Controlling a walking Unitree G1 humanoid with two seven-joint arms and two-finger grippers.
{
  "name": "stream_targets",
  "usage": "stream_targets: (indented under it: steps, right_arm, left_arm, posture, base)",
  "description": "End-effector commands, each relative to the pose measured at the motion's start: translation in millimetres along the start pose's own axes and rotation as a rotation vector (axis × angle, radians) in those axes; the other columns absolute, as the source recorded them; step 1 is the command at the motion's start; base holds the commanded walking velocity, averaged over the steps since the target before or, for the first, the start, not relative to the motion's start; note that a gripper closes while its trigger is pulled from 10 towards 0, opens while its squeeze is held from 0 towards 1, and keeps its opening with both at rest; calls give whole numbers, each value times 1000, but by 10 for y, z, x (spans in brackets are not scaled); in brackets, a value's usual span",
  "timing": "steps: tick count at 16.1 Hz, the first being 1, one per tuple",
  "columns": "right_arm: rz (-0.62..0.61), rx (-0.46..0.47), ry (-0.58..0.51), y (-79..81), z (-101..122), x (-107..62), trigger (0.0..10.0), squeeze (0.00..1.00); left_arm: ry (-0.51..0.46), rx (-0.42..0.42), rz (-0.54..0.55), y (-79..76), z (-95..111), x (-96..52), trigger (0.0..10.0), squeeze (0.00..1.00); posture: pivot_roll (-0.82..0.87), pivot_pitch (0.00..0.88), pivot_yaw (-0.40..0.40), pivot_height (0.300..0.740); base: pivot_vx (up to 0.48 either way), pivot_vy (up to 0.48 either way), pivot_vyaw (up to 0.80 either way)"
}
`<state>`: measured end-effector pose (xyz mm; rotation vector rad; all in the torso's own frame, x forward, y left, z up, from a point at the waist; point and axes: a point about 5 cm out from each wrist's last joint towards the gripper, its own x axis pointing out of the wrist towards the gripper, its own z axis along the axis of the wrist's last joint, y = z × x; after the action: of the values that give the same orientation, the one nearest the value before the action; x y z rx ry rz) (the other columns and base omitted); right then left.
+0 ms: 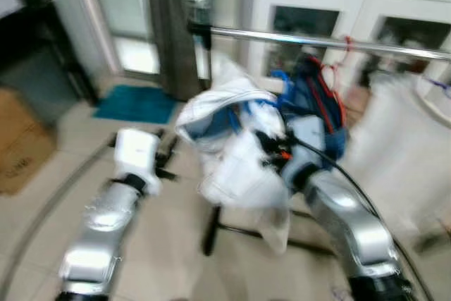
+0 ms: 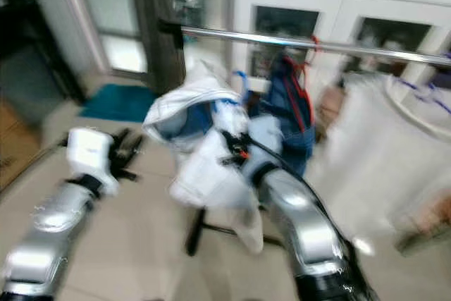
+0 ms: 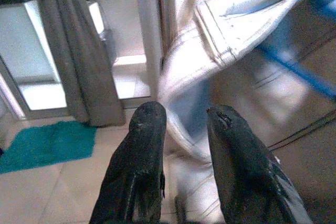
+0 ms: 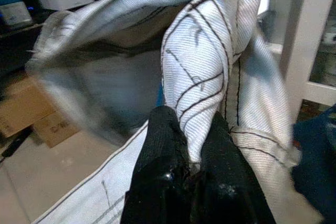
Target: Hang hanger
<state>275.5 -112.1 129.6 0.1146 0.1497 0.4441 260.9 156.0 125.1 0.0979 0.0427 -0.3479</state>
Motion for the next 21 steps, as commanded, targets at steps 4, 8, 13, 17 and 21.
stream_targets:
  steps: [4,8,13,17,21]
  right_arm:
    - [-139,-35,-146,-49,333,17,10000,0]
    - [-255,-103,-153,-202,336,-34,10000,0]
    - [-348,-187,-93,-331,335,158,10000,0]
    - [-407,-217,-20,-549,372,430,10000,0]
    - [-414,-259,-5,-714,563,716,10000,0]
  left_arm:
    - [-5,14,-41,89,77,-14,10000,0]
    - [24,6,-132,-54,-3,-42,10000,0]
    - [-46,13,-156,8,177,32,10000,0]
    - [-96,31,-276,-32,341,27,10000,0]
    - [-90,53,-310,25,404,-10,10000,0]
  posture:
    - [-25,48,-20,740]
    - [-34,23,9,740]
    - [-23,25,12,740]
    - [-7,32,30,740]
    - [2,62,27,740]
  base:
    - [347,0,0]
    - [0,0,0]
    - [0,0,0]
    - [0,0,0]
    - [0,0,0]
